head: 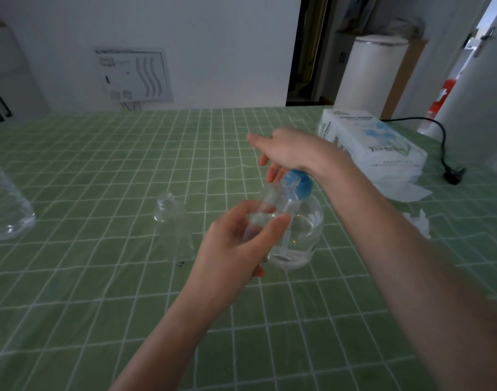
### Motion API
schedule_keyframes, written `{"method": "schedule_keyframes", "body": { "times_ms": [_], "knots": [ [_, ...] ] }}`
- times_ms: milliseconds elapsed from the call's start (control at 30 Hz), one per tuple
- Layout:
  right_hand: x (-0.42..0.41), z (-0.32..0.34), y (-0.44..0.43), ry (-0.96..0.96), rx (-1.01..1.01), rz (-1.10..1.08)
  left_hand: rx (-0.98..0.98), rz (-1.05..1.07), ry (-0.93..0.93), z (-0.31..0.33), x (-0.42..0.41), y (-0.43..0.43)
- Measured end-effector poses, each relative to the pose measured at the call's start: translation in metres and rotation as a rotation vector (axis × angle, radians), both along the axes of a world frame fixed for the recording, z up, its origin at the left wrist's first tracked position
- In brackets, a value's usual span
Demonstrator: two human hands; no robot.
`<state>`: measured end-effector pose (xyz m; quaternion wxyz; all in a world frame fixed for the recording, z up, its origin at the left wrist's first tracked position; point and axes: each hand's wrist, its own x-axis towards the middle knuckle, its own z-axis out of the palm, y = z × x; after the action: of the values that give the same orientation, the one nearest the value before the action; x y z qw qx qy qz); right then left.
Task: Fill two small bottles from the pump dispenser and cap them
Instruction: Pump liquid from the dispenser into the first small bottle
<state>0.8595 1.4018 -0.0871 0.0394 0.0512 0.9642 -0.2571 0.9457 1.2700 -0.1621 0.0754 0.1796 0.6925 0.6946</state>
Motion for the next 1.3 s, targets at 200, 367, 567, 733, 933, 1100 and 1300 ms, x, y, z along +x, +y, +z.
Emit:
{"method": "schedule_keyframes", "body": {
  "times_ms": [200,367,567,733,933,1100,1300],
  "knots": [
    [-0.002,0.007,0.001,0.143,-0.015,0.033,0.004,-0.022,0.021,-0.001,-0.002,-0.001],
    [-0.002,0.009,0.001,0.126,-0.006,0.055,0.016,-0.027,0.023,-0.001,-0.003,-0.001],
    [-0.002,0.005,0.001,0.096,0.038,0.045,-0.006,-0.019,0.033,-0.002,-0.003,-0.001],
    [-0.002,-0.002,0.000,0.071,0.030,0.053,-0.009,0.003,0.005,-0.006,-0.001,0.001],
    [-0.001,0.009,0.000,0.136,-0.001,0.065,0.002,-0.017,0.044,0.000,0.002,0.002],
    [0.000,0.011,0.000,0.109,0.020,0.062,0.001,-0.009,0.041,0.002,0.002,0.002],
    [0.000,0.007,0.001,0.061,0.078,0.047,-0.012,-0.009,0.020,0.001,0.002,0.002]
  ]
}}
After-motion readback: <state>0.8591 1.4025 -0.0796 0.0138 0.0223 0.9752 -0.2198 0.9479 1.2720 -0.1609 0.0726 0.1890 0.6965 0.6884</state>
